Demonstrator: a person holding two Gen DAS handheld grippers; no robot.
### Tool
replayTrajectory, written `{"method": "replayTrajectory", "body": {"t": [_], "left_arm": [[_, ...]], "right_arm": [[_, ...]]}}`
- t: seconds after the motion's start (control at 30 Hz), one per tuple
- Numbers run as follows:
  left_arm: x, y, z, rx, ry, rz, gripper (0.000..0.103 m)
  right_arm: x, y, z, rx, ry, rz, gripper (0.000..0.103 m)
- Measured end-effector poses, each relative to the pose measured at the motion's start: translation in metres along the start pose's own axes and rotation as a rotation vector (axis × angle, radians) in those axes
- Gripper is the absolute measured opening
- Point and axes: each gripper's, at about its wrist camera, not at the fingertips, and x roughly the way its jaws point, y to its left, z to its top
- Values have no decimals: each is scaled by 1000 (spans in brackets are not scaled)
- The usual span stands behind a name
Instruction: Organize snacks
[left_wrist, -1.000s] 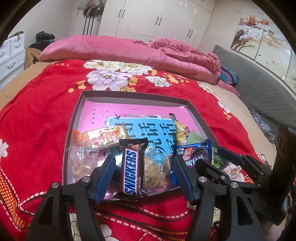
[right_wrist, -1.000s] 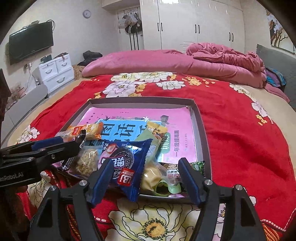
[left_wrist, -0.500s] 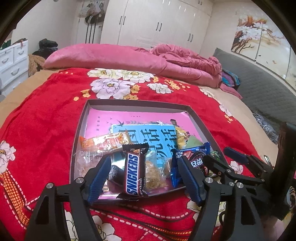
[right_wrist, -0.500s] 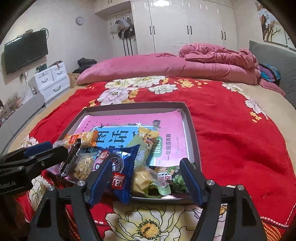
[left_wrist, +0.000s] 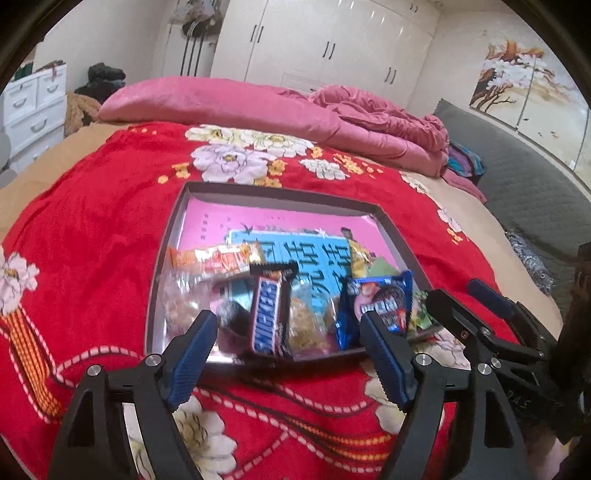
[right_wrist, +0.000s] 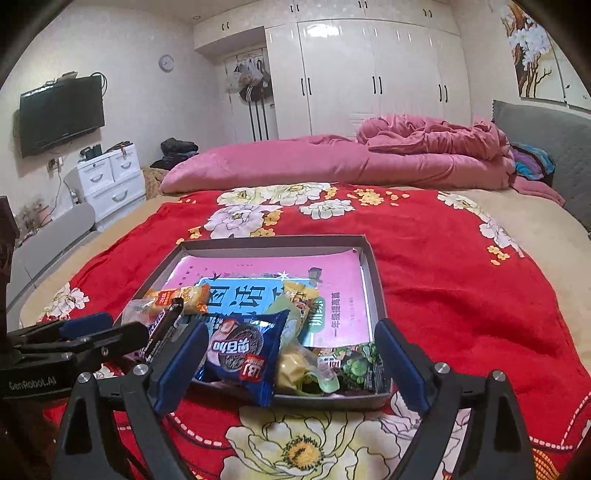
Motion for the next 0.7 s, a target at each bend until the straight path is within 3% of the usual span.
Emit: {"method": "replayTrajectory", "body": {"t": [0.13, 0.33, 0.7], "left_arm": [[-7, -7, -13, 34, 21, 30, 81], [-10, -8, -33, 4, 84, 40, 81], [-24, -9, -49, 21, 101, 93, 81]], "right_arm": [[-9, 4, -6, 7, 10, 12, 93], [-23, 0, -18, 21, 36, 12, 97], [-45, -8, -43, 53, 106, -1, 97]]}}
